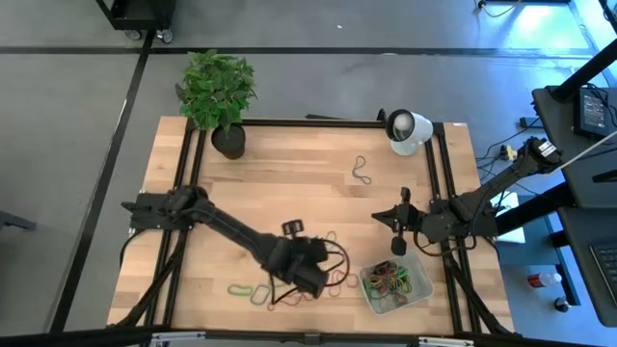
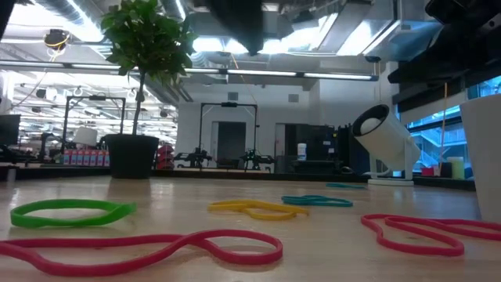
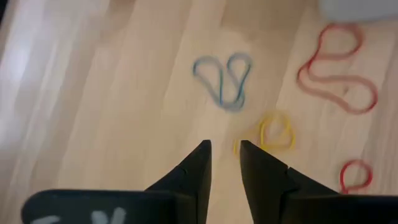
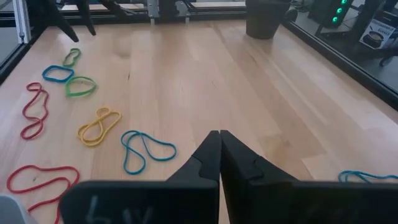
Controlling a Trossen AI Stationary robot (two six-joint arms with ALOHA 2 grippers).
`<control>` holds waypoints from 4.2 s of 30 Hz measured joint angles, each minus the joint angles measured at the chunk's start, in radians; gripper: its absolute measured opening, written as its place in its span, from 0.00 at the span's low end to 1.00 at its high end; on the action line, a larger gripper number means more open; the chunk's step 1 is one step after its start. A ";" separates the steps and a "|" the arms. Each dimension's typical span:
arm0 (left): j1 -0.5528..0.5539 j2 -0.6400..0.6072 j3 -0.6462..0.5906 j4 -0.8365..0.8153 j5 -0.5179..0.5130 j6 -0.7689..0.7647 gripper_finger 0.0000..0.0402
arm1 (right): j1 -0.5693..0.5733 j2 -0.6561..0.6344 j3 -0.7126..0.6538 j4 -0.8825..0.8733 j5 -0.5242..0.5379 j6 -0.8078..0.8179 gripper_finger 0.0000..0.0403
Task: Pick and place rubber bands into bin
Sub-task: Put the green rubber band into the white bin
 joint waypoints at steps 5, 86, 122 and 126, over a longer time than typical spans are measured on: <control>-0.055 -0.013 -0.126 -0.018 0.059 -0.180 0.24 | 0.000 0.000 0.000 0.010 0.000 0.002 0.01; -0.029 -0.037 -0.496 0.187 0.232 -0.436 0.37 | 0.000 0.000 0.000 -0.016 -0.003 0.051 0.01; -0.022 -0.091 -0.468 0.186 0.261 -0.337 0.16 | 0.000 0.001 0.000 -0.051 -0.002 0.078 0.01; -0.035 -0.089 -0.469 0.195 0.263 -0.332 0.24 | 0.000 0.001 0.000 -0.052 -0.003 0.081 0.01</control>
